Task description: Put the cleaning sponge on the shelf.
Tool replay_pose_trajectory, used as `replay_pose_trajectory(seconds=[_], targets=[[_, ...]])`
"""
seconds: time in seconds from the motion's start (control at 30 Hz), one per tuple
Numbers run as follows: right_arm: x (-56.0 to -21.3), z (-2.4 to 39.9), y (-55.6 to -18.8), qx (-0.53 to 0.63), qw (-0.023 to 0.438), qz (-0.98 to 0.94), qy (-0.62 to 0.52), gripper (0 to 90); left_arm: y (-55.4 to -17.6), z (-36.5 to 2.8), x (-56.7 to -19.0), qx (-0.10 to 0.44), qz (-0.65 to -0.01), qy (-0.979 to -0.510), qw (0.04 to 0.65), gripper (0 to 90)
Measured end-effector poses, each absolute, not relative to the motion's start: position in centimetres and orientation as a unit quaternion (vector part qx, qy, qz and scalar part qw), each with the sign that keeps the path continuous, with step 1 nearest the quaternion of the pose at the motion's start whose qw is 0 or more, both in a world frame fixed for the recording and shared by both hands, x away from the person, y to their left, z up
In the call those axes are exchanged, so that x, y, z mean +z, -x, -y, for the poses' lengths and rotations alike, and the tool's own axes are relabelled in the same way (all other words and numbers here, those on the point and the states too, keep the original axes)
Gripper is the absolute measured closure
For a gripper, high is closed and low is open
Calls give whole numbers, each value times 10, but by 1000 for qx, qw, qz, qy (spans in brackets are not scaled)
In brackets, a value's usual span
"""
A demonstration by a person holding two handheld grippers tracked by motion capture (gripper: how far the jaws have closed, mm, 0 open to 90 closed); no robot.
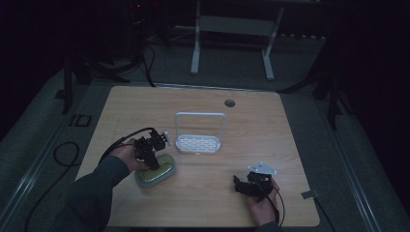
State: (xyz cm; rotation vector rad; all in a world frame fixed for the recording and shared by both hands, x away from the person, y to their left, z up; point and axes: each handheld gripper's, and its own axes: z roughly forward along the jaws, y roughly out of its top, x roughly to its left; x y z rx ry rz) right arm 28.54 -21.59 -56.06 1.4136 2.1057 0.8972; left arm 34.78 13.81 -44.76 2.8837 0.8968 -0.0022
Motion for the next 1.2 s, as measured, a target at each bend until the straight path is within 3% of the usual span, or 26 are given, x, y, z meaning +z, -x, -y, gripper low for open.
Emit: replay_pose_trajectory(seconds=[1.2], targets=[[-561,216,-285,325,224,-763,-512,152,-362,-120,-421,16,-260,-961,94,718]])
